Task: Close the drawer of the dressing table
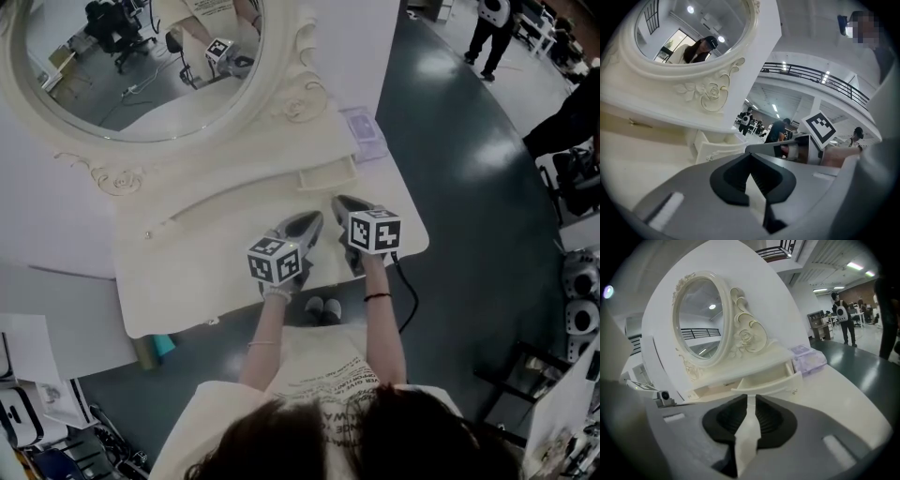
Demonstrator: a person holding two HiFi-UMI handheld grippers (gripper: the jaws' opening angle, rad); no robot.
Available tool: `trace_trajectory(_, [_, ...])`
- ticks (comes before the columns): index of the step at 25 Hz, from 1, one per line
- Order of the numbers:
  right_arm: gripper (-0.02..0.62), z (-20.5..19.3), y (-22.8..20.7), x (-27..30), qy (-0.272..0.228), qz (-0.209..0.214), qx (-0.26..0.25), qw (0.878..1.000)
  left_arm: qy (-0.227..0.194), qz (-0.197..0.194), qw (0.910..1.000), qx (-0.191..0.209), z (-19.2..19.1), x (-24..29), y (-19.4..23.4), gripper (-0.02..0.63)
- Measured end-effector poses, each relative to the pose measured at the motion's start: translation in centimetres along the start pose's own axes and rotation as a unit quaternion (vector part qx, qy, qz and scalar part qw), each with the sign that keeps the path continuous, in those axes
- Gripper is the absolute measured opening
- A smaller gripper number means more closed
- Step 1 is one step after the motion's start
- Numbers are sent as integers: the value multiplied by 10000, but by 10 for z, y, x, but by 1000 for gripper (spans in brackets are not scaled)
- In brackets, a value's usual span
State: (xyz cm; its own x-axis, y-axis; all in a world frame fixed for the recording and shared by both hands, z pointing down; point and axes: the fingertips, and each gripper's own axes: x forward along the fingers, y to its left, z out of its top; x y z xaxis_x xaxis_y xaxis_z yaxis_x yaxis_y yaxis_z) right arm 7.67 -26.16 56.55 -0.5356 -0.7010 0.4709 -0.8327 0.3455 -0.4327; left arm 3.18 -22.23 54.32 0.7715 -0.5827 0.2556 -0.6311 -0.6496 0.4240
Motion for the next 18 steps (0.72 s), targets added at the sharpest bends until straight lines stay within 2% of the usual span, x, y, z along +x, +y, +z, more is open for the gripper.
trace_trajectory(11, [120, -14, -15, 14, 218, -305, 324, 9988, 59, -28, 9999, -142, -6, 4, 8, 0])
trace_trajectory(18, [137, -22, -19, 24, 382, -358, 387, 9979, 160, -27, 9997, -205, -11, 5, 14, -1])
